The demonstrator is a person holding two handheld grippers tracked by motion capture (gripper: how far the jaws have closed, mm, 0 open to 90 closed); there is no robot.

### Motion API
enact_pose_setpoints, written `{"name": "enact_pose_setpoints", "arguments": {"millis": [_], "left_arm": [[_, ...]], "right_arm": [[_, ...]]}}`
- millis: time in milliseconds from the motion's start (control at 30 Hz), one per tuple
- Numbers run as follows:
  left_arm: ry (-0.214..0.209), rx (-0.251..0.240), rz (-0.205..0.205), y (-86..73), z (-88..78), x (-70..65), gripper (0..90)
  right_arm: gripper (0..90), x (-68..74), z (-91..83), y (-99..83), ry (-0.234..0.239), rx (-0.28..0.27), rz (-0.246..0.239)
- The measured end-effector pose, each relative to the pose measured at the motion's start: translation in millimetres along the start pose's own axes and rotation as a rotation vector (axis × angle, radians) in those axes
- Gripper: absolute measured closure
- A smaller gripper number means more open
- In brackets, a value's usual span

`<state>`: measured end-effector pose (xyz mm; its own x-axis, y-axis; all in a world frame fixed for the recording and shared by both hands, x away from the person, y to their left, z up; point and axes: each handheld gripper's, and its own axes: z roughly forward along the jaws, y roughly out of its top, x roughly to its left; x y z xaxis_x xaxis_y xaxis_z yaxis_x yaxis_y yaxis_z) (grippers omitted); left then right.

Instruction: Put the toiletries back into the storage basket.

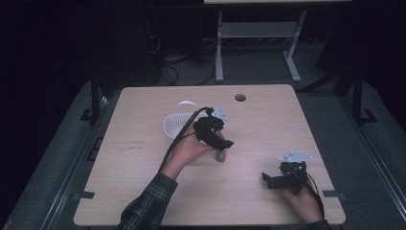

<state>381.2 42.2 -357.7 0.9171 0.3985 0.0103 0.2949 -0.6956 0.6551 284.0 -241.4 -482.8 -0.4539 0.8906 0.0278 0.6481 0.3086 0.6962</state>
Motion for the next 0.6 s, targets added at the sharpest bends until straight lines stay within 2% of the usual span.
{"name": "enact_pose_setpoints", "arguments": {"millis": [400, 500, 600], "left_arm": [[-0.009, -0.013, -0.007, 0.9, -2.3, -1.6, 29.3], [-0.009, -0.012, 0.004, 1.1, -4.9, -3.5, 29.3], [-0.015, -0.033, -0.004, 1.6, -8.8, -4.3, 29.3]], "right_arm": [[0.0, 0.0, 0.0, 0.0, 0.000, 0.000, 0.000], [0.0, -0.1, 0.0, -0.1, 0.000, -0.001, -0.001], [0.0, 0.1, 0.0, 0.0, 0.000, 0.000, 0.001]]}}
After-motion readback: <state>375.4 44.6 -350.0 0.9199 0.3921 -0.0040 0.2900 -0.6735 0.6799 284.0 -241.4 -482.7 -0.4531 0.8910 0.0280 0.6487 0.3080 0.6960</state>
